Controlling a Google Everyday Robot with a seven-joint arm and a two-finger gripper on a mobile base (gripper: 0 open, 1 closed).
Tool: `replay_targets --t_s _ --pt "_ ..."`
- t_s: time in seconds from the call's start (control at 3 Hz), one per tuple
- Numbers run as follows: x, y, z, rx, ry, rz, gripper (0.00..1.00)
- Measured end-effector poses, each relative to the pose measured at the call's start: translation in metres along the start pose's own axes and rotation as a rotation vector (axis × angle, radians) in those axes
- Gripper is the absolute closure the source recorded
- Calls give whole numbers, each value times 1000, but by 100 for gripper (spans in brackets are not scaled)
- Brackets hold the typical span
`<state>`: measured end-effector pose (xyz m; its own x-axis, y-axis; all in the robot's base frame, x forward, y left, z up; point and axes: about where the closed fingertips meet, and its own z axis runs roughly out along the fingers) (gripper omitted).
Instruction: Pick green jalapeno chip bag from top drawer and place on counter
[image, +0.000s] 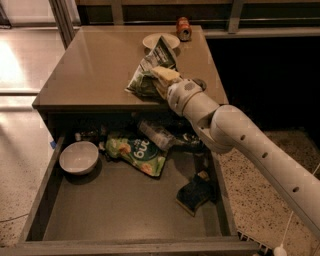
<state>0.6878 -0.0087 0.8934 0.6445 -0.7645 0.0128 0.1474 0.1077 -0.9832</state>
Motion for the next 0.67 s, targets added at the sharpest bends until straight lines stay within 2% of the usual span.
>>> replay_targets --t_s 0.67 --pt "0 0 0 2 -4 -1 37"
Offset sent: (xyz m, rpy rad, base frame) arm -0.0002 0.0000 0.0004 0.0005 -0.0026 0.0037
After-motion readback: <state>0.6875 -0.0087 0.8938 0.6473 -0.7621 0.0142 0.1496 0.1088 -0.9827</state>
